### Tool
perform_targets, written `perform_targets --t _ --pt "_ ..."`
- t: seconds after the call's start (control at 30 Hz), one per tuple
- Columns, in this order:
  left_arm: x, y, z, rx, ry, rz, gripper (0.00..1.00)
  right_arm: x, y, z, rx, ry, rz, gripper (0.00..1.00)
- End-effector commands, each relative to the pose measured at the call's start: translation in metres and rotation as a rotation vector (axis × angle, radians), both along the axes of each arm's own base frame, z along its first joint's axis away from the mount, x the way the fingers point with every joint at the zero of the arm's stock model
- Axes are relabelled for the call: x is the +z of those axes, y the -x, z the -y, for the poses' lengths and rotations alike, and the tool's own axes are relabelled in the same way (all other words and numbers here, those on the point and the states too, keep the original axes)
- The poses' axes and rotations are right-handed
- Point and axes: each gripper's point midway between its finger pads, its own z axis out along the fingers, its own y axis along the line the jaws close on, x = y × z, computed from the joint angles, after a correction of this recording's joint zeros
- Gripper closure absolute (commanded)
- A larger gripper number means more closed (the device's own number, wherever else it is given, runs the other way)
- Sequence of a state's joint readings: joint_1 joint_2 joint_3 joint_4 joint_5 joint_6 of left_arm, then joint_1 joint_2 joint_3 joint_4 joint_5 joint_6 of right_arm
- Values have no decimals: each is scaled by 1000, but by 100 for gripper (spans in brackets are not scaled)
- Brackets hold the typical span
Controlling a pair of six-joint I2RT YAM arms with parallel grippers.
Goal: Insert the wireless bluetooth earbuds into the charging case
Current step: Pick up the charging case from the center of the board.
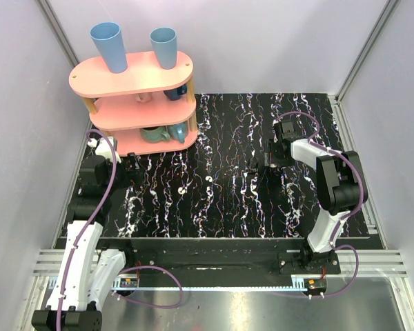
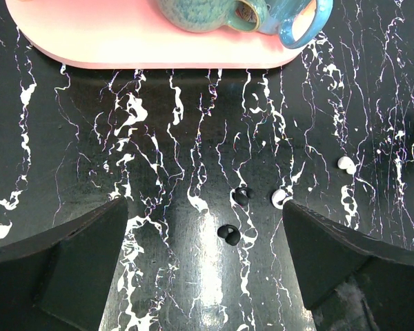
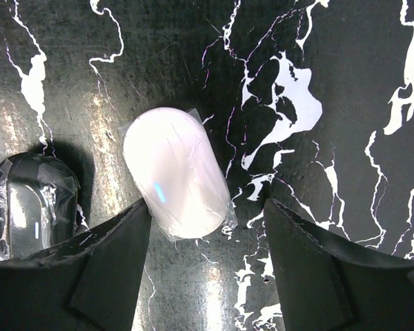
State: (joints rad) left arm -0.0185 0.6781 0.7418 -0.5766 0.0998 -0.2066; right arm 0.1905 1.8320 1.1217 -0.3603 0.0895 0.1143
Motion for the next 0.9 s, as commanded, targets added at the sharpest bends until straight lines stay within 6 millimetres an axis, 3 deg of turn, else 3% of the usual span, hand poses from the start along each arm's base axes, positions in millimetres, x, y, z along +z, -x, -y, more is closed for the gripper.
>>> perform_targets --t 0.0,0.27,0.5,0.57,0.63,0.67,0.73,0.87 --pt "13 -5 -5 19 -14 43 1 7 -7 1 28 23 27 27" --pt "14 -6 -3 9 -11 43 1 5 -17 -9 118 18 28 22" --pt "16 -4 -2 6 -11 43 1 0 -17 -20 151 -12 20 27" --pt "15 -4 -2 6 -11 41 1 -1 -17 -21 152 -11 20 37" --pt "15 -4 -2 6 -11 40 1 1 -17 -20 151 -9 23 39" --pt "15 -4 -2 5 -9 40 1 0 -16 -19 148 -5 19 46" --pt "16 -4 -3 11 -13 40 1 2 -14 -17 145 3 17 49" --pt "17 -6 -33 214 -31 52 1 15 -12 -17 142 4 34 71"
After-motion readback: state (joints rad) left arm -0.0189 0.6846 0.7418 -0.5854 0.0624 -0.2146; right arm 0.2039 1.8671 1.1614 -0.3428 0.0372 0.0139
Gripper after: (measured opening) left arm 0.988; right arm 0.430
